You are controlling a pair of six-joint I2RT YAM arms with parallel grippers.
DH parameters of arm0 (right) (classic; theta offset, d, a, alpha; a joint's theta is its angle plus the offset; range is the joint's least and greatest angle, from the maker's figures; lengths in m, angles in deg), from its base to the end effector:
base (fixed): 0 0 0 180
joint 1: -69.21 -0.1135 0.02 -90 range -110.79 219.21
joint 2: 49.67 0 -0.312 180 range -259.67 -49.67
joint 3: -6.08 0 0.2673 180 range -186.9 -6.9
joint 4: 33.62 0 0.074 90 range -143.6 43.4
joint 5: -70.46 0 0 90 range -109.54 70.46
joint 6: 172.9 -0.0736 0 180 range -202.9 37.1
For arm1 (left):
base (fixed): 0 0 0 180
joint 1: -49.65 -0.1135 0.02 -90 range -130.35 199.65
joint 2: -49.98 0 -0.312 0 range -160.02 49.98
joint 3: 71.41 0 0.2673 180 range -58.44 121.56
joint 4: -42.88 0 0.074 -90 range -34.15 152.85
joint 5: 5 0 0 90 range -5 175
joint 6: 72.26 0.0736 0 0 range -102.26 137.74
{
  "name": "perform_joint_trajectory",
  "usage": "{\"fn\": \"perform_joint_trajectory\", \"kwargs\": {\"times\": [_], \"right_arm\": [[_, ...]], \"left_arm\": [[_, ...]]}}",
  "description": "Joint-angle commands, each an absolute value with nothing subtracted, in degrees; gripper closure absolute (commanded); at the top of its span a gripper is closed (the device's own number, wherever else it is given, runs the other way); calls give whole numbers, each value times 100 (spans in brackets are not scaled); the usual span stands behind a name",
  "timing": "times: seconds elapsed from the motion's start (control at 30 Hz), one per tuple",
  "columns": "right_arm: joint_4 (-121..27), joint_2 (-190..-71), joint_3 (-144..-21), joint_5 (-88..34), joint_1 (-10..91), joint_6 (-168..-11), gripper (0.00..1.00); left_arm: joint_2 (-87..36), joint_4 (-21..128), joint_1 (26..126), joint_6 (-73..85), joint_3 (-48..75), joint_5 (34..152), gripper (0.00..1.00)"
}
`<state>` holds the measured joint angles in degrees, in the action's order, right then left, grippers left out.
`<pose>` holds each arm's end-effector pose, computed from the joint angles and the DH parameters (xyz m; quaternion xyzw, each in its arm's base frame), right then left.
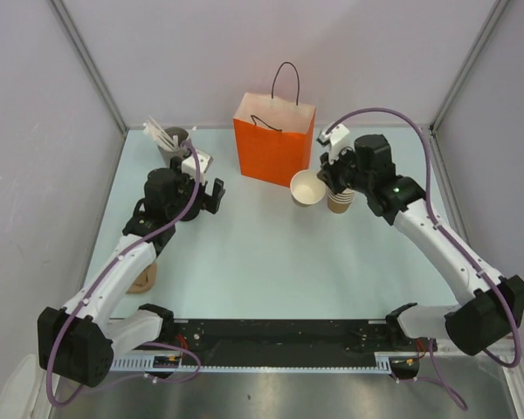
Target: Pack the takeout coffee
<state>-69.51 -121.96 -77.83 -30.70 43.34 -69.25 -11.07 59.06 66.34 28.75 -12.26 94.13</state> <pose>0.2819 0.1525 0.4045 -0.3323 0.7689 0.1387 0.5283 0.2606 -0.0903 0.3321 0.2385 0.7722 -0.0933 0.5814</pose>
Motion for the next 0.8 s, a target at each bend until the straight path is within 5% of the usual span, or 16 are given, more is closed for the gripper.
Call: {"fn": "perform_joint_trajectory", "kwargs": {"times": [0.0, 0.77], "right_arm": [[-7024, -12613, -7783, -3544, 4013, -6849, 100], [-6470, -13941, -7448, -4055, 3098, -7113, 100]], "left_arm": [[-1145, 5612, 6600, 2864, -1238, 9081, 0], [-1172, 5401, 6565, 2882, -1247, 8826, 1]]}}
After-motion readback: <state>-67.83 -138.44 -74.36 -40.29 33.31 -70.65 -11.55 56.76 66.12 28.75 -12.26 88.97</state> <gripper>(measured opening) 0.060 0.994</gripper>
